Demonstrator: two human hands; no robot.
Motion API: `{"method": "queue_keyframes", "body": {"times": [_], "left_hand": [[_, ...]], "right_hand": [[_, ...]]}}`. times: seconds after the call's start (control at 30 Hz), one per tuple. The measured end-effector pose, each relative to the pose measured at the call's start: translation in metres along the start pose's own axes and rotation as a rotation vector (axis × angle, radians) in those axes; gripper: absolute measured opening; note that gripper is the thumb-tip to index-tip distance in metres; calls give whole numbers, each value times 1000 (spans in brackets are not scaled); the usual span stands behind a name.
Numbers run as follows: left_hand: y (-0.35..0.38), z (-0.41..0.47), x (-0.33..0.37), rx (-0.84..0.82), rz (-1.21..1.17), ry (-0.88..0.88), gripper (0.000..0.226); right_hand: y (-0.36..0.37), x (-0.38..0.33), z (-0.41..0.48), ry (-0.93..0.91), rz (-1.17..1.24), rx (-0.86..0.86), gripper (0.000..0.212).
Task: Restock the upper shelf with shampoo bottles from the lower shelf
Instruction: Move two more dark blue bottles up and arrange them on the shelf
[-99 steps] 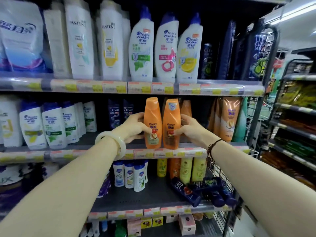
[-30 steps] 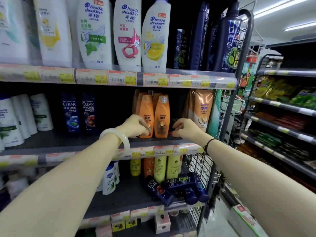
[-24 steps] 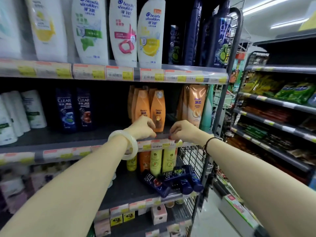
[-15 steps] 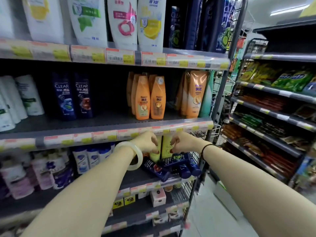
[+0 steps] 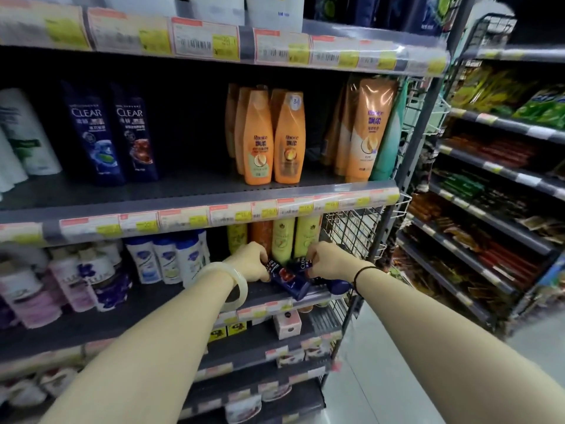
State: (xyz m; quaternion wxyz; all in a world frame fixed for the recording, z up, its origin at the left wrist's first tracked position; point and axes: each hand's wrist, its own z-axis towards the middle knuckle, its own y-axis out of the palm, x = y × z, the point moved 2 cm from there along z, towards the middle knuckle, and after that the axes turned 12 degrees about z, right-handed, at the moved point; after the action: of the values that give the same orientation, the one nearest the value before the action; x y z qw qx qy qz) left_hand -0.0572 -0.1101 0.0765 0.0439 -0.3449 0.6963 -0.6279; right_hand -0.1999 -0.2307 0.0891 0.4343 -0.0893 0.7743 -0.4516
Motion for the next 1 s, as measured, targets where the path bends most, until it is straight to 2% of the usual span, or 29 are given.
{"method": "queue_keyframes", "body": {"times": [0.17,0.27,0.33,0.43,0.53,0.87,1.0], "left_hand": [[18,17,-4,-28,-34,-83,48],[27,27,-1,-27,-68,-141,44],[34,34,4,-37,-81,-174,36],[45,42,14,-31,-130,-234,25],[58,49,22,-28,-197,-288,23],[86,69,20,27,-389,-366,29],[97,76,14,67,-521,-414,49]], "right_hand": [[-2,26,22,14,-33,-32,45],[-9,42,36,1,-55,-53,37],[-14,53,45,-14,-79,-55,28],[-20,70,58,-36,-82,-36,30],[-23,78,69,-78,-95,-20,29],[-9,80,106,-101,-257,-96,40],[-1,83,114,-84,-291,-152,50]]}}
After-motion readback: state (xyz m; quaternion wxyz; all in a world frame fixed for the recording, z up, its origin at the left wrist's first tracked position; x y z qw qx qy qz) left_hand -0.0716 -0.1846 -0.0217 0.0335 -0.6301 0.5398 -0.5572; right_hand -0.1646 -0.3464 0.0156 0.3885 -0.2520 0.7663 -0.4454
